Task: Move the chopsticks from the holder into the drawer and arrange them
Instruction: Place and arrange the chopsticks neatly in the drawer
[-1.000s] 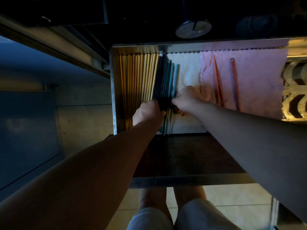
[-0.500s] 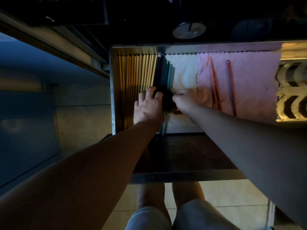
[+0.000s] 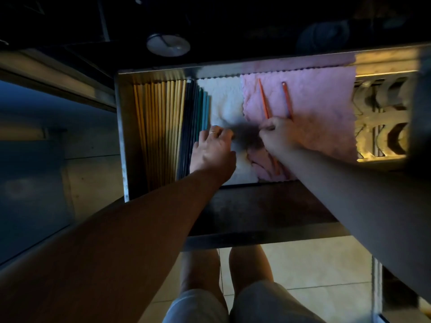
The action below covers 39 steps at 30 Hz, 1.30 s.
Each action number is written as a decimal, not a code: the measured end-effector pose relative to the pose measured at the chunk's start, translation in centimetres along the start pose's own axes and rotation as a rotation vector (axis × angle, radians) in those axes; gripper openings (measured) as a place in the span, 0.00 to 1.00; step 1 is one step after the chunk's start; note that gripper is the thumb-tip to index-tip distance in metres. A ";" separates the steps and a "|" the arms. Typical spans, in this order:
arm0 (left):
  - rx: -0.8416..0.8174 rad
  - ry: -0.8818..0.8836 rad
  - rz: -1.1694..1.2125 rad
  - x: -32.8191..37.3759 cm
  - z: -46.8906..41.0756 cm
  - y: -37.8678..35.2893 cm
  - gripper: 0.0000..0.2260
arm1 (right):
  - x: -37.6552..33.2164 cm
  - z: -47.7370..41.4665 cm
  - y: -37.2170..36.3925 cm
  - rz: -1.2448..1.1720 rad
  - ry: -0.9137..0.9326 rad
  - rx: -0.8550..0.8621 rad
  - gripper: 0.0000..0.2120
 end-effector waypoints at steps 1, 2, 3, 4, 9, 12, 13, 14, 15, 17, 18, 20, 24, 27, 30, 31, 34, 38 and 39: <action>-0.023 0.006 0.031 0.8 -0.3 -0.7 0.17 | 0.8 -0.2 0.6 -0.002 -0.002 0.013 0.09; -0.042 0.011 0.056 1.7 -0.6 -1.4 0.15 | 1.5 -0.4 1.1 -0.010 -0.011 0.023 0.09; -0.054 0.018 0.075 2.5 -0.9 -2.0 0.14 | 2.2 -0.5 1.7 -0.009 -0.014 0.025 0.10; -0.062 0.033 0.091 3.2 -1.1 -2.7 0.13 | 2.8 -0.7 2.1 0.004 -0.016 0.017 0.10; -0.076 0.208 0.250 5.5 -2.2 -5.3 0.15 | 5.3 -1.5 4.4 0.106 0.006 0.023 0.11; -0.080 0.291 0.299 6.2 -3.0 -6.8 0.17 | 5.7 -2.1 5.5 0.237 0.104 0.127 0.11; -0.079 0.311 0.289 6.3 -3.3 -7.2 0.18 | 6.1 -2.6 5.4 0.279 0.111 0.133 0.12; -0.073 0.333 0.279 6.4 -3.6 -7.5 0.18 | 6.5 -2.9 5.2 0.318 0.107 0.122 0.14; -0.063 0.356 0.278 6.4 -3.9 -7.7 0.19 | 6.8 -3.1 4.9 0.354 0.110 0.107 0.15; -0.040 0.404 0.297 6.4 -4.2 -8.1 0.19 | 6.9 -3.6 4.3 0.422 0.130 0.108 0.17; -0.030 0.423 0.309 6.4 -4.3 -8.2 0.18 | 7.0 -3.9 4.0 0.459 0.129 0.106 0.18; -0.016 0.456 0.335 6.3 -4.5 -8.3 0.18 | 7.2 -4.3 3.3 0.501 0.116 0.095 0.20; -0.001 0.509 0.404 6.3 -4.7 -8.4 0.16 | 7.3 -4.7 3.0 0.500 0.111 0.087 0.19; 0.006 0.532 0.456 6.2 -4.6 -8.5 0.15 | 7.1 -4.6 3.0 0.309 0.097 0.040 0.19; -0.002 0.545 0.478 5.9 -4.2 -8.4 0.13 | 6.8 -3.9 2.8 0.001 0.075 -0.030 0.08; -0.005 0.548 0.484 5.8 -4.0 -8.3 0.13 | 6.5 -3.6 2.7 -0.059 0.079 -0.067 0.03; 0.010 0.539 0.465 5.2 -3.2 -7.4 0.12 | 6.0 -3.2 2.6 -0.124 0.093 -0.104 0.03; 0.039 0.514 0.423 3.8 -2.2 -5.8 0.10 | 5.2 -2.7 1.9 -0.112 0.074 -0.147 0.07; 0.048 0.505 0.413 3.4 -2.0 -5.3 0.10 | 5.1 -2.7 1.7 -0.091 0.081 -0.153 0.09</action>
Point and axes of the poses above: each hand's wrist, its own z-axis away from the middle knuckle, its own y-axis out of the back of the hand, x = y × z, the point moved 8 cm from there along -z, towards the middle knuckle, and after that the axes turned 9 degrees about z, right-handed, at the moved point
